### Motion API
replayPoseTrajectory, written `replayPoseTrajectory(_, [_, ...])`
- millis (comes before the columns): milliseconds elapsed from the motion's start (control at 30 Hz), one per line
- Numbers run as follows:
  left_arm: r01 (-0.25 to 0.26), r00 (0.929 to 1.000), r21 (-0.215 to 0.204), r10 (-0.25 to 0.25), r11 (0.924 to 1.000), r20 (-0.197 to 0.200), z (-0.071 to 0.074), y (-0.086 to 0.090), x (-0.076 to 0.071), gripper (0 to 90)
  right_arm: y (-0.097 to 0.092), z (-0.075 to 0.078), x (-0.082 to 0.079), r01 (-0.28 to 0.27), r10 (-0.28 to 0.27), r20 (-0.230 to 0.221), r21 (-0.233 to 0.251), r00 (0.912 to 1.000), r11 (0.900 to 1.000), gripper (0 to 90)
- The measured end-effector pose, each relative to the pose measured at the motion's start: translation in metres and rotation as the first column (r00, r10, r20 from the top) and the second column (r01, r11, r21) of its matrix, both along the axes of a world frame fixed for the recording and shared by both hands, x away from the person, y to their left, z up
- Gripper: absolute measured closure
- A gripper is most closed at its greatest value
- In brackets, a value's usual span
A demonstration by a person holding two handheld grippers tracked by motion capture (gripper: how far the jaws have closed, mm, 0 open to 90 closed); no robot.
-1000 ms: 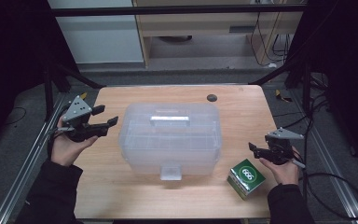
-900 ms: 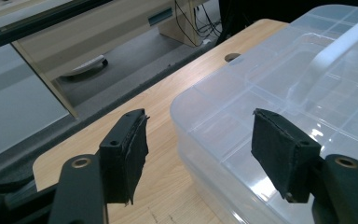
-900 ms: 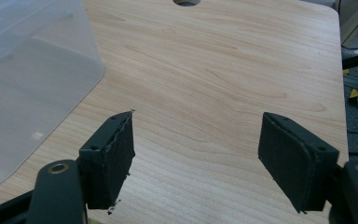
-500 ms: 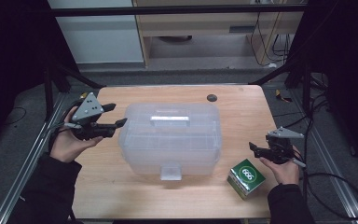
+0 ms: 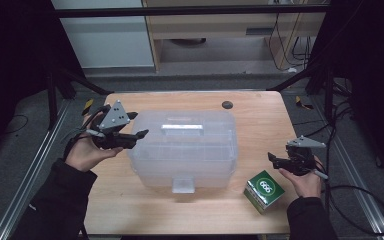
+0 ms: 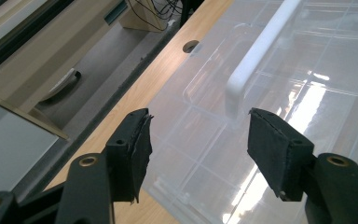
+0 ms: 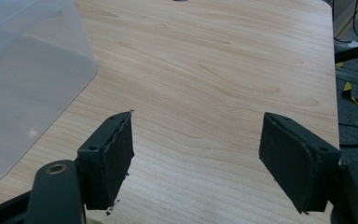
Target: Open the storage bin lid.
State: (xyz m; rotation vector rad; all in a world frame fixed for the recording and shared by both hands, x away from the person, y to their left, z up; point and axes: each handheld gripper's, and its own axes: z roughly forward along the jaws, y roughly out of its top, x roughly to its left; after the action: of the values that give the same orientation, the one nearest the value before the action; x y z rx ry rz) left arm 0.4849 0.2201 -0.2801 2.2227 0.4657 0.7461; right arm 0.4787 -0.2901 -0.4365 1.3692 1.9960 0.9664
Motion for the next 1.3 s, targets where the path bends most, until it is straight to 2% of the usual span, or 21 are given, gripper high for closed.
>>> replayPoseTrajectory(67, [0.017, 0.9999, 0.018, -0.017, 0.9997, 0.002, -0.001, -0.006, 0.0, 38.9, 0.0, 0.0, 0.0, -0.003, 0.003, -0.002, -0.003, 1.0, 1.0, 26.4])
replayPoseTrajectory(233, [0.036, 0.9994, 0.032, -0.036, 0.9989, -0.002, -0.002, -0.014, 0.001, 38.8, 0.001, 0.0, 0.0, 0.0, 0.0, -0.007, 0.005, 1.0, 1.0, 26.4])
replayPoseTrajectory(300, [0.05, 0.9988, 0.054, -0.049, 0.9973, -0.003, -0.003, -0.019, 0.001, 38.8, 0.001, -0.002, 0.001, -0.002, 0.002, -0.009, -0.007, 1.0, 1.0, 26.3])
replayPoseTrajectory(667, [0.087, 0.9962, 0.099, -0.087, 0.9913, -0.006, -0.002, -0.031, 0.0, 38.3, 0.001, -0.003, 0.001, -0.003, 0.003, -0.016, -0.013, 0.9999, 0.9999, 26.2])
replayPoseTrajectory(800, [0.103, 0.9946, 0.141, -0.104, 0.9847, -0.002, 0.0, -0.039, 0.0, 38.5, 0.002, -0.003, 0.001, -0.007, 0.006, -0.016, -0.019, 0.9999, 0.9998, 26.4])
replayPoseTrajectory(867, [0.108, 0.9941, 0.139, -0.108, 0.9844, -0.003, -0.001, -0.042, 0.001, 38.6, 0.002, -0.003, 0.001, -0.007, 0.007, -0.019, -0.018, 0.9998, 0.9998, 26.4])
replayPoseTrajectory(1067, [0.126, 0.9919, 0.18, -0.127, 0.9755, -0.008, -0.003, -0.052, 0.002, 38.5, 0.001, -0.002, 0.001, -0.004, 0.004, -0.011, 0.005, 0.9999, 1.0, 26.8])
replayPoseTrajectory(1200, [0.133, 0.9907, 0.208, -0.136, 0.9691, 0.002, -0.003, -0.057, 0.004, 39.1, 0.001, -0.003, 0.001, -0.004, 0.004, -0.016, -0.003, 0.9999, 1.0, 27.2])
replayPoseTrajectory(1267, [0.131, 0.9908, 0.206, -0.135, 0.9698, 0.006, -0.004, -0.058, 0.005, 39.7, 0.002, -0.003, 0.001, -0.008, 0.008, -0.02, -0.007, 0.9998, 0.9999, 27.5])
replayPoseTrajectory(1300, [0.132, 0.9905, 0.217, -0.137, 0.9671, 0.008, -0.004, -0.059, 0.005, 39.7, 0.002, -0.003, 0.001, -0.008, 0.008, -0.02, -0.007, 0.9998, 0.9999, 27.5])
